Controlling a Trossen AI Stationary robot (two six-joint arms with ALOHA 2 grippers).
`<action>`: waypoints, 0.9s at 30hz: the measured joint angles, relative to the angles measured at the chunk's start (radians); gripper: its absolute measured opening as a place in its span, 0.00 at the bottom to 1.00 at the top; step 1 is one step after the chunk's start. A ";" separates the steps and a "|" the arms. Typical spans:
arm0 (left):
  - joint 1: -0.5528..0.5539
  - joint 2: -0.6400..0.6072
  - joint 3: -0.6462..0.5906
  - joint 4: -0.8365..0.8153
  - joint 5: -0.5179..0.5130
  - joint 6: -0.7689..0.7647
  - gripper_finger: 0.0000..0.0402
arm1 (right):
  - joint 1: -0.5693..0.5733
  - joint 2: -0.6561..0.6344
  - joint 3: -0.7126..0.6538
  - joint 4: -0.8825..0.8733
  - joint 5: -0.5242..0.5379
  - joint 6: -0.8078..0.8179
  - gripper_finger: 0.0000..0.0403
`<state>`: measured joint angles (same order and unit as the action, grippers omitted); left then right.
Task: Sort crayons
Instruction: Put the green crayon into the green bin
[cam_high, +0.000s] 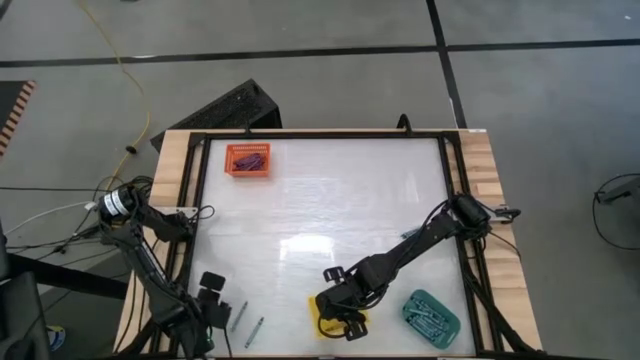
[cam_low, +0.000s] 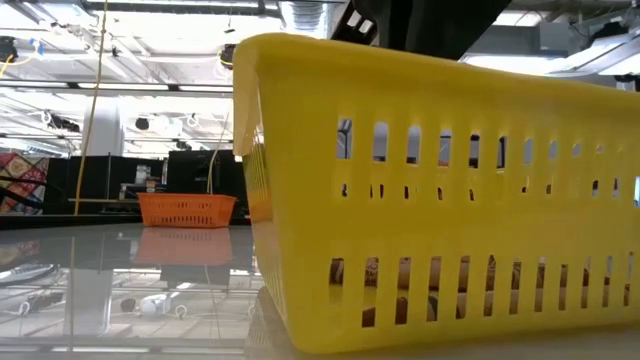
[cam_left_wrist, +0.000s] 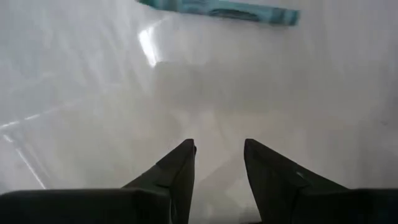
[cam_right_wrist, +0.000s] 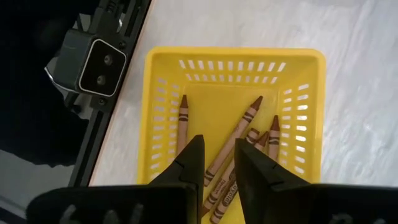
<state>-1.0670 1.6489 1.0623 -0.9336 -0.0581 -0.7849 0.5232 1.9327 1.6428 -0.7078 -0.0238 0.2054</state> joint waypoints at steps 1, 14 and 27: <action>0.002 0.000 0.000 0.000 -0.011 0.001 0.32 | 0.000 0.000 0.000 -0.001 0.000 0.001 0.20; 0.059 0.000 0.003 0.179 -0.007 -0.013 0.32 | 0.064 0.000 0.000 -0.062 0.027 -0.081 0.20; 0.174 0.000 0.003 0.389 -0.083 -0.368 0.32 | 0.097 0.003 0.000 0.052 0.185 -0.161 0.21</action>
<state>-0.8932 1.6489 1.0649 -0.5444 -0.1414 -1.1530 0.6201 1.9358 1.6424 -0.6562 0.1612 0.0448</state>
